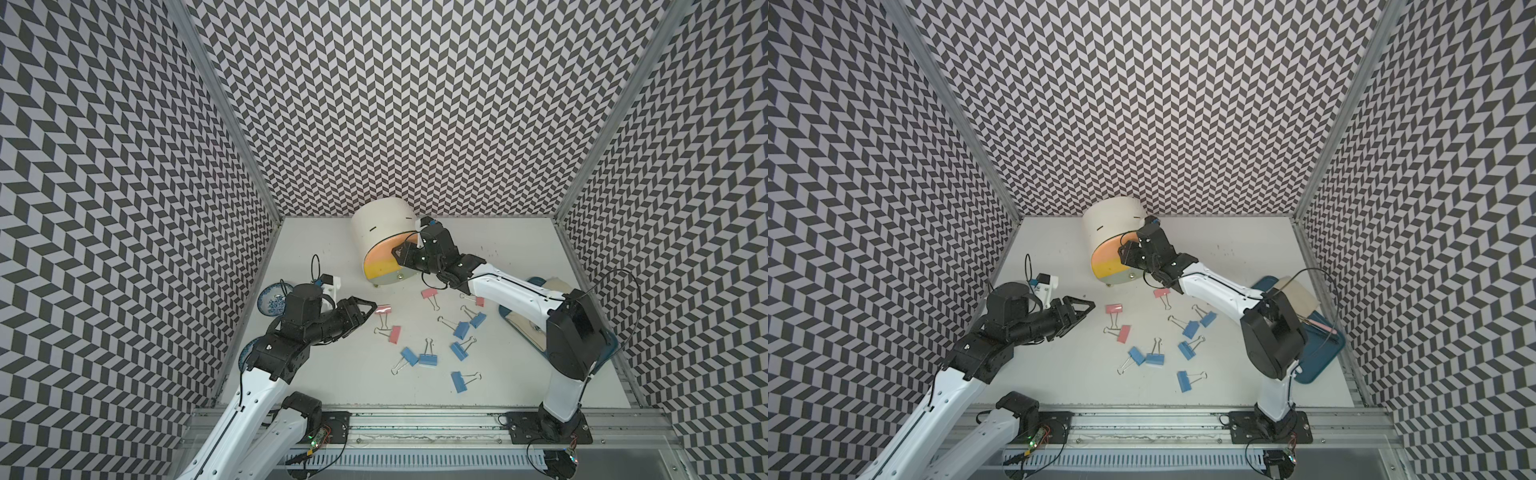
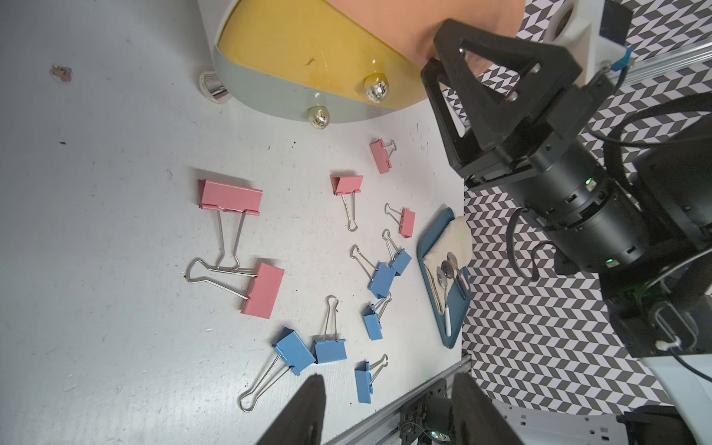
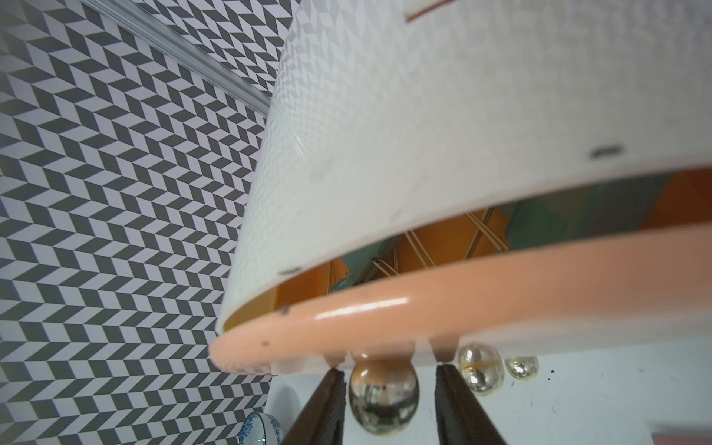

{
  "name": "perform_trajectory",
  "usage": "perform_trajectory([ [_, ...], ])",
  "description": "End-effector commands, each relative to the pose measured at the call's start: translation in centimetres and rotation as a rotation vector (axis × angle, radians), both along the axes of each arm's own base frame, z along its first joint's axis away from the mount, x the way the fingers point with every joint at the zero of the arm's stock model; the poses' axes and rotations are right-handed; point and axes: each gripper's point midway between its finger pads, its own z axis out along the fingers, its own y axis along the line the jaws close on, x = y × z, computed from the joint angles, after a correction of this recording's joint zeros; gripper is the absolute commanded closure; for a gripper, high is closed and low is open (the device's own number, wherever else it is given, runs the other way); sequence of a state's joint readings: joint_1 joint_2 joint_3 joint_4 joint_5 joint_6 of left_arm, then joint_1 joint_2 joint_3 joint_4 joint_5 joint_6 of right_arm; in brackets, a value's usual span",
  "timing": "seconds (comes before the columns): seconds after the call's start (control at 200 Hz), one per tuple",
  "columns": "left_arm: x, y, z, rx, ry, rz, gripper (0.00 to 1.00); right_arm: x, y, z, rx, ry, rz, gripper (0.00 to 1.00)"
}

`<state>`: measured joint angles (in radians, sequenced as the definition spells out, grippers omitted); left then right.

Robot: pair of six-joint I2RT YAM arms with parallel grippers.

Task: Put the binder clips in the drawer according to color
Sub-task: Close the drawer in the storage box.

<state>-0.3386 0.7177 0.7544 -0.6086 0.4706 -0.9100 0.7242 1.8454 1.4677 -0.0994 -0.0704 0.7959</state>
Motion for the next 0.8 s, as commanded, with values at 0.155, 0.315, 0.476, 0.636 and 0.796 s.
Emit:
perform_trajectory([
  [0.155, -0.2, 0.2, 1.9, -0.006, -0.05, -0.014, 0.43, 1.7, 1.0, 1.7, 0.089, -0.039, -0.037, 0.57],
  [0.315, -0.2, 0.4, 1.9, -0.007, -0.05, -0.009, 0.43, 1.3, 1.0, 1.6, 0.078, -0.04, -0.014, 0.55],
  [0.476, -0.1, 0.4, 2.0, -0.011, -0.054, -0.004, 0.43, -0.1, 0.0, 2.3, 0.078, -0.067, 0.001, 0.5],
  [0.636, 0.1, 0.5, 2.3, -0.012, -0.058, 0.002, 0.43, -1.9, -1.7, 2.0, 0.077, -0.074, 0.001, 0.46],
  [0.796, 0.2, 0.5, 2.5, -0.014, -0.062, 0.003, 0.43, -3.4, -3.1, 0.3, 0.092, -0.051, -0.005, 0.45],
])
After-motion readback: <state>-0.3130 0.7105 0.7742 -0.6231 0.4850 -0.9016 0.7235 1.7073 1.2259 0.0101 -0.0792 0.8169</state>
